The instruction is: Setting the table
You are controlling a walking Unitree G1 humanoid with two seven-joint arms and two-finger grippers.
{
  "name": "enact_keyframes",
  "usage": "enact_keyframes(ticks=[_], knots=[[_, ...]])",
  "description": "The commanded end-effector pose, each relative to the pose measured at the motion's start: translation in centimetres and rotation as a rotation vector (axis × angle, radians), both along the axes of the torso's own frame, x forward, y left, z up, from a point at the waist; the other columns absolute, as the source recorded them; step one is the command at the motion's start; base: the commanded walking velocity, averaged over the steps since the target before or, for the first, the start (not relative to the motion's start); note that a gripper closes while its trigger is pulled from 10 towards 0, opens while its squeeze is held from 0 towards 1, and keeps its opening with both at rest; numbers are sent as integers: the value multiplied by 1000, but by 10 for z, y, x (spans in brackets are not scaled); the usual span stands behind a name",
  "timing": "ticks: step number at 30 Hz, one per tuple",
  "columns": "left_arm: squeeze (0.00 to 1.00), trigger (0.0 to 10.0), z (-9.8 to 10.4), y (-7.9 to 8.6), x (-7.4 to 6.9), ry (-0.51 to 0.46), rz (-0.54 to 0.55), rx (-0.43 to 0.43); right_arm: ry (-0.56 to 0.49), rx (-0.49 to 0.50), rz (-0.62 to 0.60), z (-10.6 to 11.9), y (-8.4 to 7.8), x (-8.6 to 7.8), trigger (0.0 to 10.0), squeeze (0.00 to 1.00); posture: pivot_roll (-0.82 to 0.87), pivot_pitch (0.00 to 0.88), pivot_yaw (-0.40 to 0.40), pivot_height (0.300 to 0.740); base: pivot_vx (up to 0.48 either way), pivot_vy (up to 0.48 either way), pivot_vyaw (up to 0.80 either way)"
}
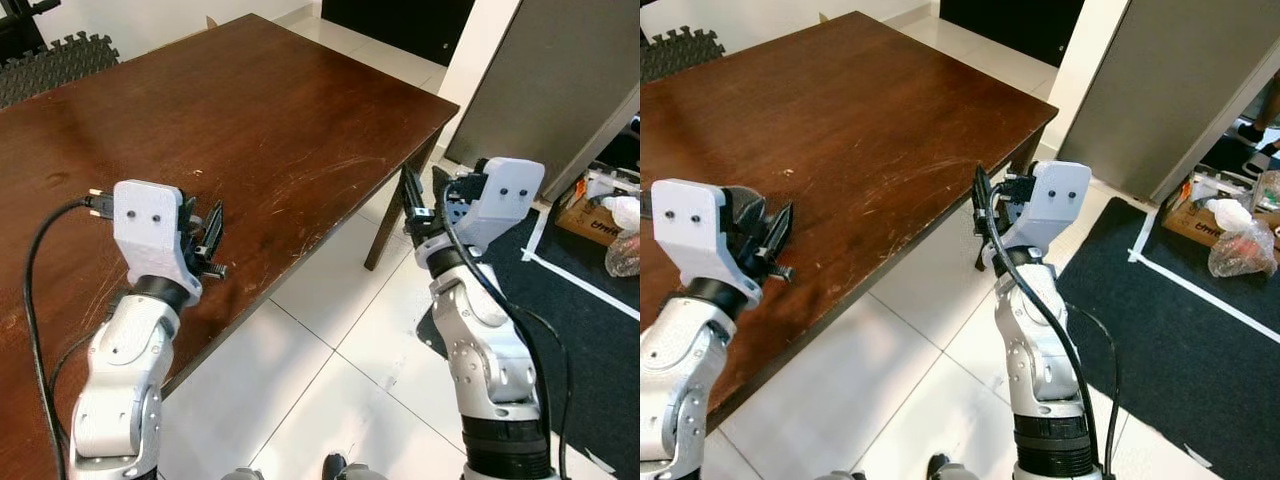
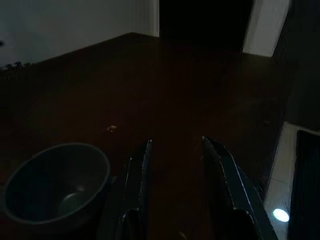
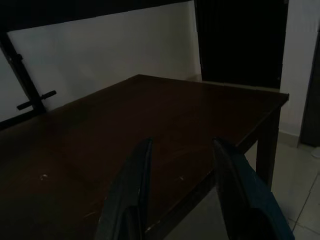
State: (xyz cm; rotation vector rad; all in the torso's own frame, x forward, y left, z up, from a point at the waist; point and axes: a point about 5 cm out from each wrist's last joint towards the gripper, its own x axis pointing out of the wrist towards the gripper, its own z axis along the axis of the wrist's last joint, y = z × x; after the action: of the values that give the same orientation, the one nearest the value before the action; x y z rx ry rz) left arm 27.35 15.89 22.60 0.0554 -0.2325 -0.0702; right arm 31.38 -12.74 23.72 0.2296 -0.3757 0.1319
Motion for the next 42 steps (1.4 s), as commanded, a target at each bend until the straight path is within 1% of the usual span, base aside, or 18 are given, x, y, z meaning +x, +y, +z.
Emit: enact_keyframes(ticks=[1,5,9,17,35,42], knots=[[0,10000,-6,0,0,28,18,5,8,23,-8,-1,-3,-2,10000,0,75,144,3,740,0,0,0],[0,10000,-7,-4,0,36,25,-26,7,50,8,-1,-4,-3,10000,0,68,140,5,740,0,0,0],[0,10000,-8,-7,-1,38,24,-22,7,50,10,-1,-4,-4,10000,0,68,139,5,740,0,0,0],[0,10000,-9,-8,0,42,35,18,18,34,8,-3,-3,-3,10000,0,71,139,4,740,0,0,0],[0,10000,-11,-10,0,43,37,46,18,29,12,-3,-2,-3,10000,0,69,135,8,740,0,0,0],[0,10000,-12,-9,0,46,37,54,19,33,6,-3,-4,-2,10000,0,71,133,9,740,0,0,786]])
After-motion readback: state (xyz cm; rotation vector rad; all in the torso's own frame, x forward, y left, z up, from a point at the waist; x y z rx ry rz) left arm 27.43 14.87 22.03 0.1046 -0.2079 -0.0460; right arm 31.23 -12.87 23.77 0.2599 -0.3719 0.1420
